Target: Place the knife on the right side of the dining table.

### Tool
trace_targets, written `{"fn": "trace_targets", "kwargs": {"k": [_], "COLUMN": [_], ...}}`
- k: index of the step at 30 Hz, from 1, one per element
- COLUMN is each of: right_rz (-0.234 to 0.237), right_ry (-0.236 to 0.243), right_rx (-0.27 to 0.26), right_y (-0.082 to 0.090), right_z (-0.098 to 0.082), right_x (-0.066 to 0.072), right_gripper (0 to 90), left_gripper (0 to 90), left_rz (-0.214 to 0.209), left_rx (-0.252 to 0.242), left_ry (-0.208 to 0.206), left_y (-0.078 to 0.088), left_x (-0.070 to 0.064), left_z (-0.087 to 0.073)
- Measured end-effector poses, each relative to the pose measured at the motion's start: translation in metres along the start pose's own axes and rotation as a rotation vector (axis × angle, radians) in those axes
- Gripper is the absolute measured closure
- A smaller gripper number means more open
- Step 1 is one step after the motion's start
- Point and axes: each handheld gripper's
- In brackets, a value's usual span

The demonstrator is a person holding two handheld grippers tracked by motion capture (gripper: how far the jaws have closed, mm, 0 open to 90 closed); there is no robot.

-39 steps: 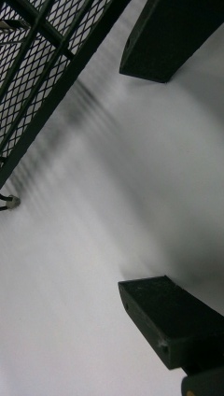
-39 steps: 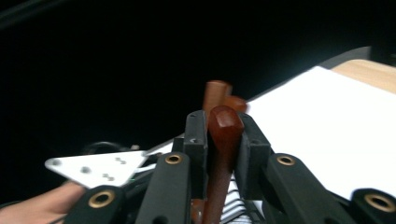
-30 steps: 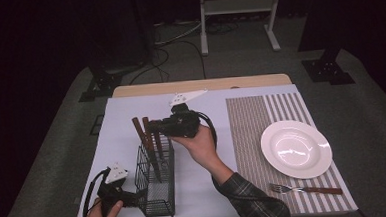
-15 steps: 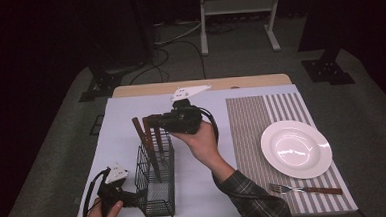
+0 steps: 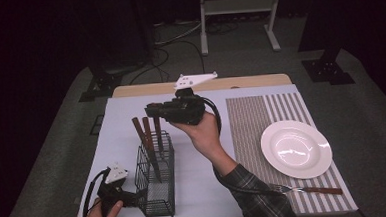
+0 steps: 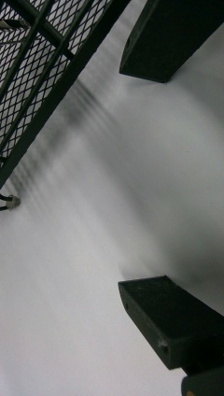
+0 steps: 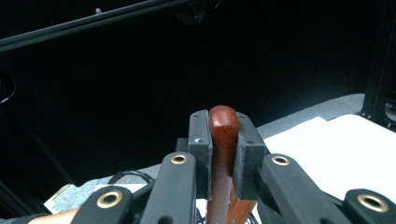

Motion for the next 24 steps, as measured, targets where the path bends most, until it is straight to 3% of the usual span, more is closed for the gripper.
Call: {"fn": "trace_targets", "kwargs": {"k": [16, 24], "right_rz": [-0.022, -0.046], "right_ry": [0.034, 0.042], "right_rx": [-0.050, -0.079], "right_y": [0.018, 0.035], "right_z": [0.032, 0.045], "right_x": [0.007, 0.007], "right_gripper": [80.0, 80.0], "left_gripper": [0.0, 0.0], "left_rz": [0.000, -0.001], "left_rx": [0.002, 0.002], "left_ry": [-0.003, -0.004], "left_y": [0.000, 0.000], "left_x": [0.000, 0.000], "left_z": [0.000, 0.000]}}
Point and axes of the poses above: each handheld gripper's, and its own axes: y roughly backward along the jaws, z roughly out of its top, x roughly to its left, and after that the axes turned 5 degrees about y, right-handed
